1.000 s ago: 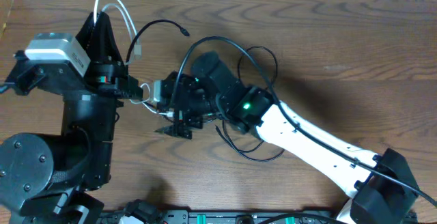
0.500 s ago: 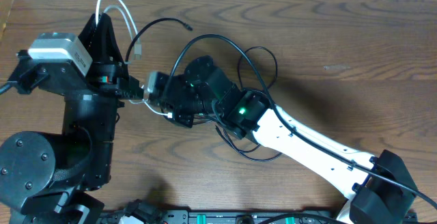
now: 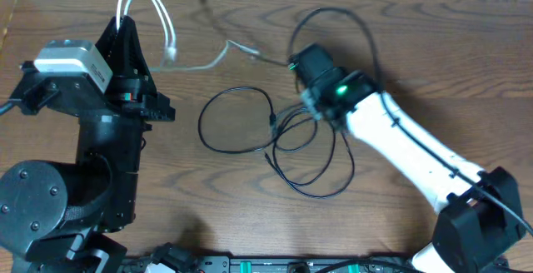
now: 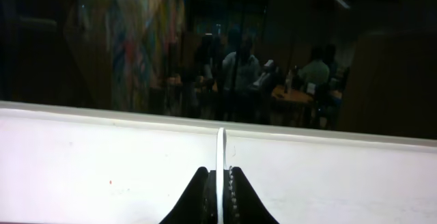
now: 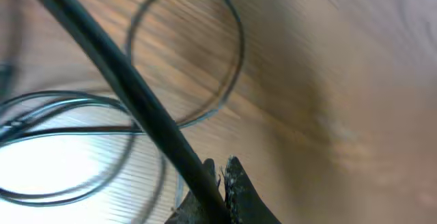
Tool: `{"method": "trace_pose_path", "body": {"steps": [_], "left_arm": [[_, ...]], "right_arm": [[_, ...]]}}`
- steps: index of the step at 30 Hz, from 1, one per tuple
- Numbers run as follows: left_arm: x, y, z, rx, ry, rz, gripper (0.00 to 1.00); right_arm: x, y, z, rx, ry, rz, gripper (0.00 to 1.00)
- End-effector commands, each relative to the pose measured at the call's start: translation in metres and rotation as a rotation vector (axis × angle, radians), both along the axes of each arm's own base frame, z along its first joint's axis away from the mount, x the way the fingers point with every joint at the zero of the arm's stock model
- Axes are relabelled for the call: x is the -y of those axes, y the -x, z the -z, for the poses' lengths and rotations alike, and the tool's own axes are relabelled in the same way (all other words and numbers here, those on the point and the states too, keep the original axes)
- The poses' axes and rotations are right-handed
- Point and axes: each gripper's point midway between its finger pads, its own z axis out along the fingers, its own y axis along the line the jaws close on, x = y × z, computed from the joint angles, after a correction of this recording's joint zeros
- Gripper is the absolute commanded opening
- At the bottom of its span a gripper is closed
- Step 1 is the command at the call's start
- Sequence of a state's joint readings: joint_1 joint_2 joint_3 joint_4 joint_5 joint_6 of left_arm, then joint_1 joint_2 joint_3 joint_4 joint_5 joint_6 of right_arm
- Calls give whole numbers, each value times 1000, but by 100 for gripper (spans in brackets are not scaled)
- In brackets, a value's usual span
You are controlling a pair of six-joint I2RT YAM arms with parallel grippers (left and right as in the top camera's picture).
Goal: Untangle cables
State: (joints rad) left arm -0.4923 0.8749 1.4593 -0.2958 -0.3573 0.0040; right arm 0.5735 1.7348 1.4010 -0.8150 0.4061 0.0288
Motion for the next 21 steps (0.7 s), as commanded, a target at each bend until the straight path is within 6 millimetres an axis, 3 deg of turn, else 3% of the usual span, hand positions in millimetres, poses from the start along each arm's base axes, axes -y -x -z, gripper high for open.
{"method": "trace_pose_path", "body": {"steps": [1,5,10,11,12,13,14,16,19,21], "left_arm": [[-6,5,-8,17,8,-16,8],[-5,4,-3,0,-1,-16,8],[-5,3,3,-23,-13,-15,8],[-4,3,5,-33,-18,-15,8],[-4,2,8,-44,-24,-14,8],[-3,2,9,-47,-26,-11,8],[-1,2,10,-50,-31,4,8],[8,3,10,-48,-40,53,8],[23,6,9,-40,-54,144,8],[33,8,9,-35,-63,202,8]], "right_arm": [[25,-5,7,-50,-84,118,1],[-14,12,15,-233,-352,-80,1],[-16,14,15,-243,-353,-127,2],[-19,16,15,-251,-364,-138,9],[-29,23,14,-282,-401,-206,26],[-38,30,13,-306,-427,-272,36],[-46,39,11,-333,-458,-345,67],[-60,53,9,-369,-496,-450,99],[-69,58,8,-370,-491,-498,99],[-89,75,1,-394,-553,-635,99]]}}
